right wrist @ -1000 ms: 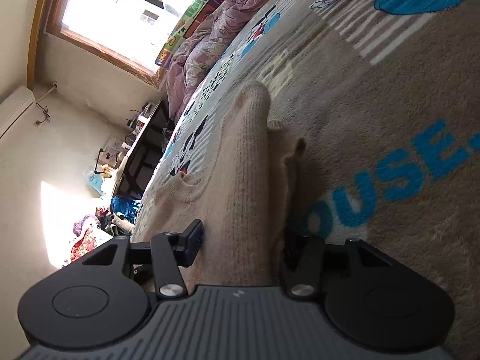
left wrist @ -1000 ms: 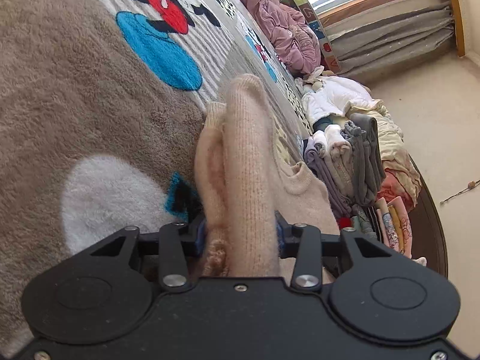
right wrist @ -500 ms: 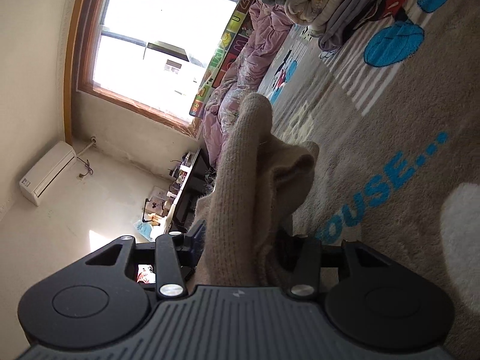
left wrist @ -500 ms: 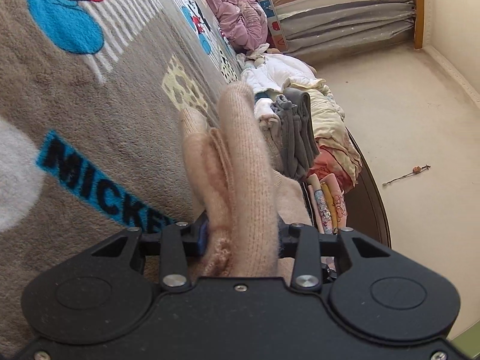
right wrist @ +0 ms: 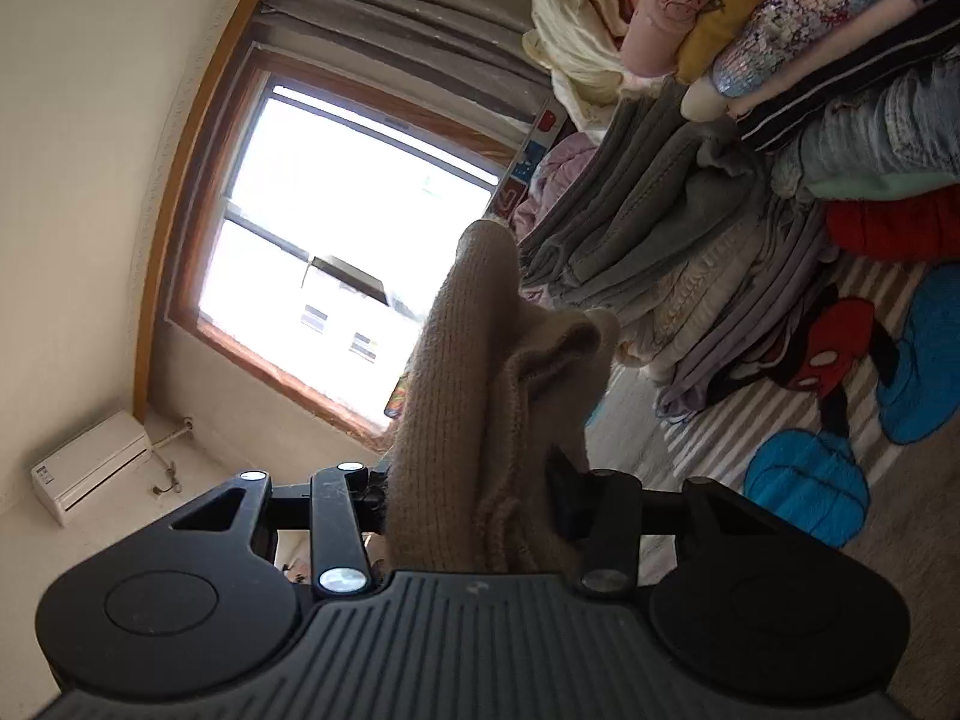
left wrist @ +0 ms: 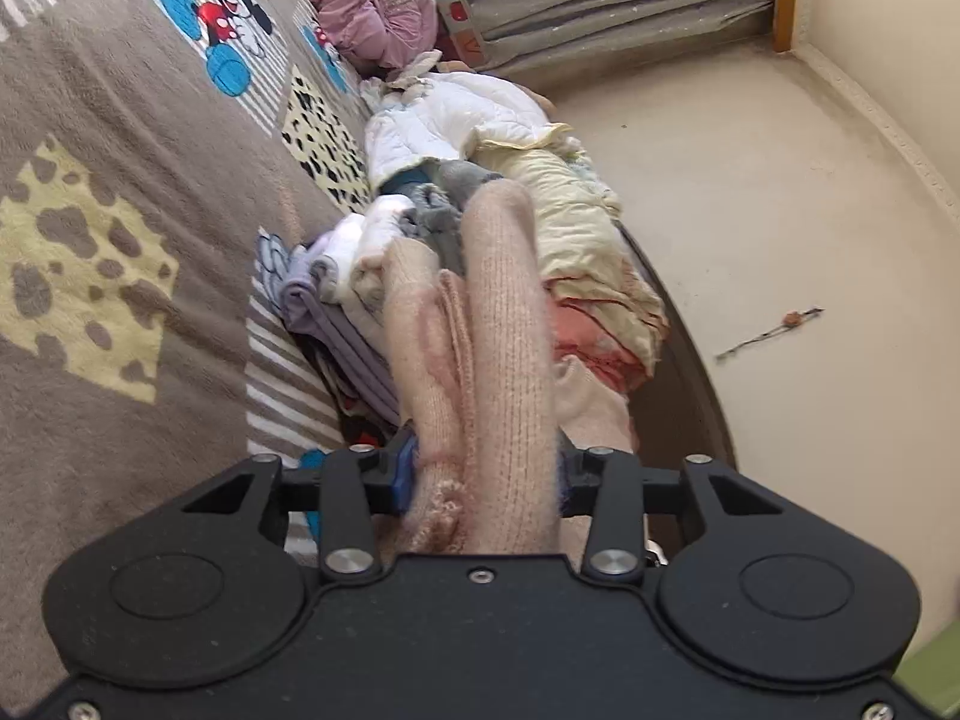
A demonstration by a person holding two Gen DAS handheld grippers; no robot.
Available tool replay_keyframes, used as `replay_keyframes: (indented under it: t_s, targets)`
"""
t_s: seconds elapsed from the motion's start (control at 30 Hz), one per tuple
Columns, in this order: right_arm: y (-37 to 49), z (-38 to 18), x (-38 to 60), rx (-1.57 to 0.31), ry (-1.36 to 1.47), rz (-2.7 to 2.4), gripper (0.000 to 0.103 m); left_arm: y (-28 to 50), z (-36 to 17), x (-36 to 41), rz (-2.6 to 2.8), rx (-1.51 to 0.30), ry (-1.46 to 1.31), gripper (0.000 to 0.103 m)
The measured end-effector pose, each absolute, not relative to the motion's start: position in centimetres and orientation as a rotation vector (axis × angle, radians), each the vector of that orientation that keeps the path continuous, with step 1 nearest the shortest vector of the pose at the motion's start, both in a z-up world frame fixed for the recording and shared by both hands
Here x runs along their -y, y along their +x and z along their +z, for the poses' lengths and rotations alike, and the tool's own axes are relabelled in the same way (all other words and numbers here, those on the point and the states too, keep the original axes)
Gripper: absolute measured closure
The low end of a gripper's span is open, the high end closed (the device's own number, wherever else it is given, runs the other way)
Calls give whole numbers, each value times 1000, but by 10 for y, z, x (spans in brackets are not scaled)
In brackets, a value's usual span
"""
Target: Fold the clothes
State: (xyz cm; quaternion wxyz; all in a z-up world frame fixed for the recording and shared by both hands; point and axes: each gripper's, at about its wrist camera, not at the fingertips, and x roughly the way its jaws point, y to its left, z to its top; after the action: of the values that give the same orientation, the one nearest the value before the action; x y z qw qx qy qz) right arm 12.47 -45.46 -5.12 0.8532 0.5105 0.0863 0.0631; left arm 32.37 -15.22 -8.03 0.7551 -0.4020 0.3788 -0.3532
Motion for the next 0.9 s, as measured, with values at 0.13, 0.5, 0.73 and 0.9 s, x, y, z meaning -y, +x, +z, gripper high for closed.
replay_keyframes:
  t_s: [0.13,0.5,0.73,0.9]
  targets:
    - [143,-104,487,-361,1073,-196,26,326,-167,159,-553,-1066,-797,40]
    - [83,-139,395,-506,857,-161,21,196,-173,88,-622,-977,-691,30]
    - [34,-95,343,-563,706,-137,2,144,-141,78,-514,-915,-536,13]
    - [12,-44,318,-546,558,-146,0,111,-72,96,-451,-711,-260,0]
